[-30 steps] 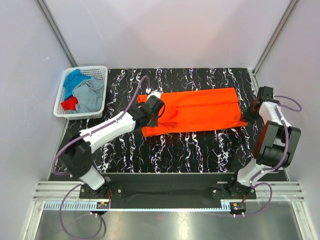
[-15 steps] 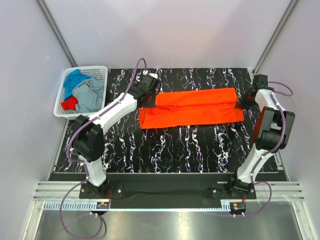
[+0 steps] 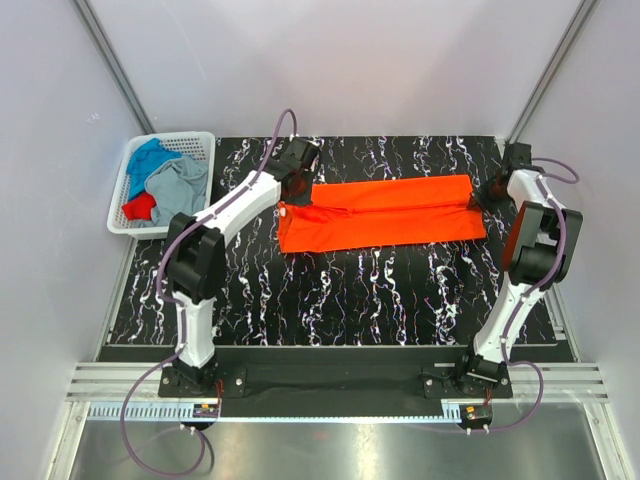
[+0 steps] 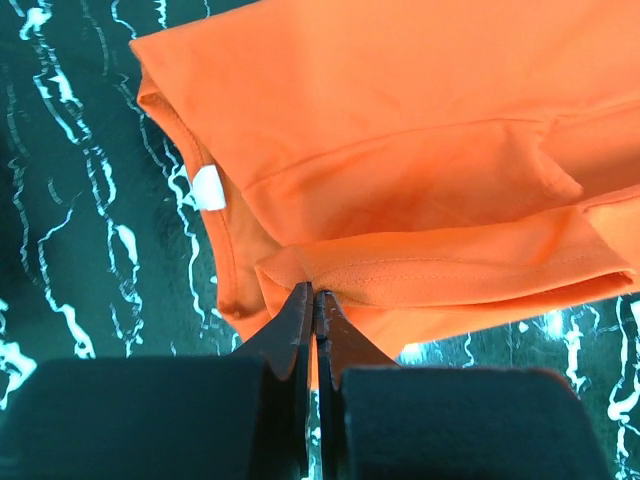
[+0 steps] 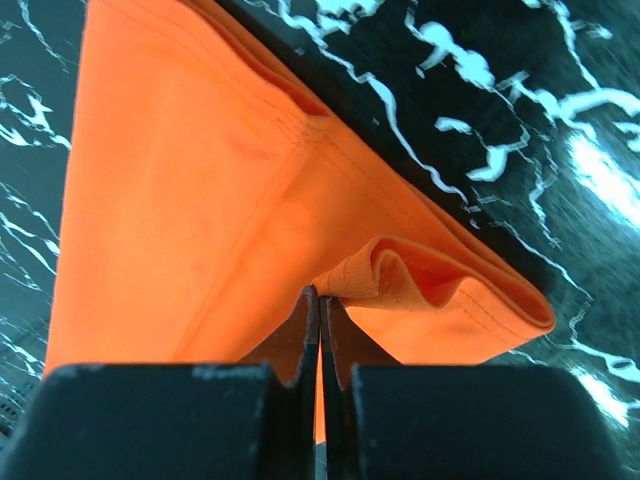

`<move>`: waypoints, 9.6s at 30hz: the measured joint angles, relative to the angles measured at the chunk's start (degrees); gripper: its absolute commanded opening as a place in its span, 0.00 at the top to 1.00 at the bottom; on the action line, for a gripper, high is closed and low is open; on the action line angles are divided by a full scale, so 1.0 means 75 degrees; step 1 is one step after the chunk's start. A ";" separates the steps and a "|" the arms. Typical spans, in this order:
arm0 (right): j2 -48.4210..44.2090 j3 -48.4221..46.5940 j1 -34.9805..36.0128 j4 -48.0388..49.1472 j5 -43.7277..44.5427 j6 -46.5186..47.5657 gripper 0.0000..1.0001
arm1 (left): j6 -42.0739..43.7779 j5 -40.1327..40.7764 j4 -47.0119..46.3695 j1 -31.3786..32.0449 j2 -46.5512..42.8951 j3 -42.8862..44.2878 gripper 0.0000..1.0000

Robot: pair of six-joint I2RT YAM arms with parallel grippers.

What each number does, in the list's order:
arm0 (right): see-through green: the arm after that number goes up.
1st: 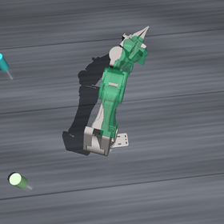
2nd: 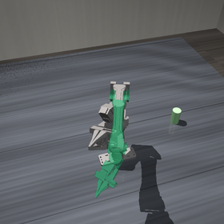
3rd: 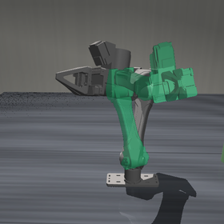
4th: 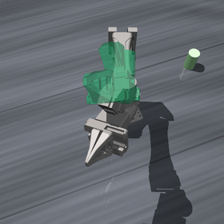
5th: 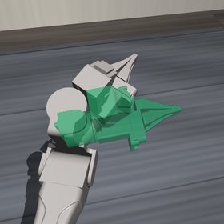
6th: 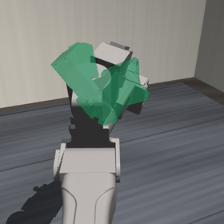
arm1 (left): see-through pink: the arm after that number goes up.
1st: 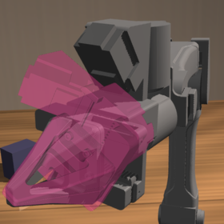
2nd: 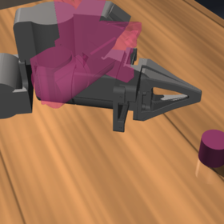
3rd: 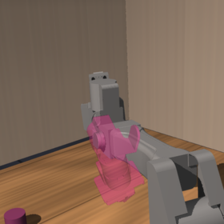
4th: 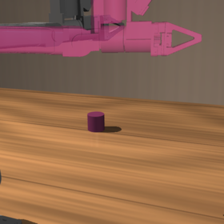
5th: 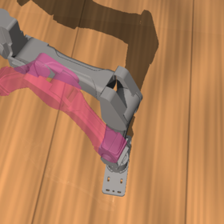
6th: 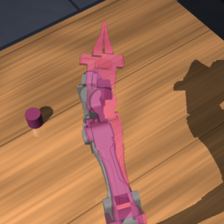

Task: Fold and stack the t-shirts
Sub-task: Fold the tshirt

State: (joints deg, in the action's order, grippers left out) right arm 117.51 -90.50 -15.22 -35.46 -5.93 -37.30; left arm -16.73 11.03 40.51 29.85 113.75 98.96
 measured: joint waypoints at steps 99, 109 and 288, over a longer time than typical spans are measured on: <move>0.0020 0.0163 -0.0455 0.1078 -0.1070 0.3206 1.00 | -0.1099 -0.1236 0.0189 -0.0860 0.1026 0.1614 1.00; -0.0055 0.0353 -0.0460 0.1332 -0.0277 0.2786 1.00 | -0.1102 -0.1475 -0.0184 -0.0874 0.1367 0.2020 1.00; -0.3485 0.1376 0.0446 -0.0659 -0.1177 0.1198 0.47 | -0.2358 -0.1582 -0.1087 -0.1005 0.2582 0.1113 1.00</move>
State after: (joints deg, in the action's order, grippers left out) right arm 91.37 -80.18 -11.88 -40.40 -14.76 -28.32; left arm -34.41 -0.84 32.36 22.31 133.12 107.31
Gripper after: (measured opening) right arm 0.520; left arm 0.008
